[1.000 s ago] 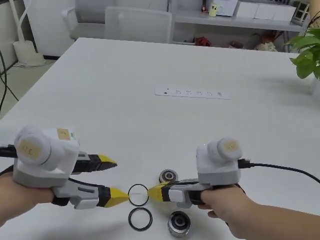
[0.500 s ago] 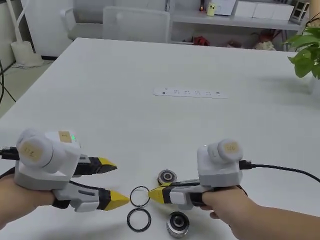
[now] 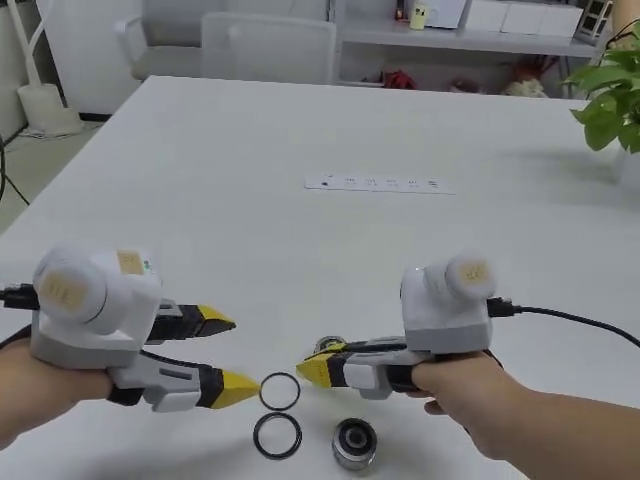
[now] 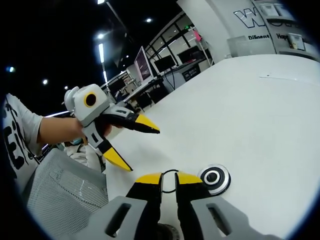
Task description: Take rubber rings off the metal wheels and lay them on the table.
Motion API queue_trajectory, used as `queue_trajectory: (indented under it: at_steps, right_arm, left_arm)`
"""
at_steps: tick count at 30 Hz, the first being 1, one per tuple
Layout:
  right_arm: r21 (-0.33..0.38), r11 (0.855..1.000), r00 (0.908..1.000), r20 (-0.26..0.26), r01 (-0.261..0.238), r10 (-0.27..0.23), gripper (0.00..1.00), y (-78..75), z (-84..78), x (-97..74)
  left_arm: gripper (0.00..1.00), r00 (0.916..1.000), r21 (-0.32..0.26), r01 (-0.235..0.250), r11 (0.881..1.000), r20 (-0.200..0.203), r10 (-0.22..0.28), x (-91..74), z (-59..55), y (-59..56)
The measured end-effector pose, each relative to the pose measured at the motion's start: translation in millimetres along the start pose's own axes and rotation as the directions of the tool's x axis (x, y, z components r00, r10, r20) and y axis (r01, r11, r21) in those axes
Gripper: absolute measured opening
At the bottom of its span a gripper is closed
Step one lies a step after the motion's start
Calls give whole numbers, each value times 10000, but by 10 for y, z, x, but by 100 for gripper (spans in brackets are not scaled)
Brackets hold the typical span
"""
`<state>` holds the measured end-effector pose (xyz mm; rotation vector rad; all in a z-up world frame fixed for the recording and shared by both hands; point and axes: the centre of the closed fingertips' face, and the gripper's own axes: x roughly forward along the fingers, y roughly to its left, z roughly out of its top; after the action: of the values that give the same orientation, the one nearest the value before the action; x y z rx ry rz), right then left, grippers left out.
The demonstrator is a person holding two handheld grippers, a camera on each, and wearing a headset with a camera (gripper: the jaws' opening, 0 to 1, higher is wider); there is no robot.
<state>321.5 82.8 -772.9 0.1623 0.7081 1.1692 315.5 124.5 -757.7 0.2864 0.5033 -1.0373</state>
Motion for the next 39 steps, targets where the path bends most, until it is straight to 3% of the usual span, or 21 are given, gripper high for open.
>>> queue_trajectory:
  at_steps: [7, 17, 30, 39]
  right_arm:
    - [-390, 9992, 9997, 208, 133, -125, 9, -29, 125, -123]
    - [-839, 9941, 9973, 346, 680, -653, 14, -216, 188, -300]
    - [-1824, 9770, 9937, 3, 1104, -1122, 20, -389, 166, -405]
    - [-2204, 9679, 9910, -301, 1209, -1307, 22, -482, 60, -420]
  left_arm:
    - [48, 9999, 136, 123, 9998, 96, -124, 56, 113, 17]
    - [48, 9993, 240, 320, 9992, 179, -325, 194, 222, 7]
    - [45, 9985, 275, 480, 9985, 247, -487, 343, 341, 40]
    - [43, 9978, 243, 650, 9976, 121, -653, 456, 331, 32]
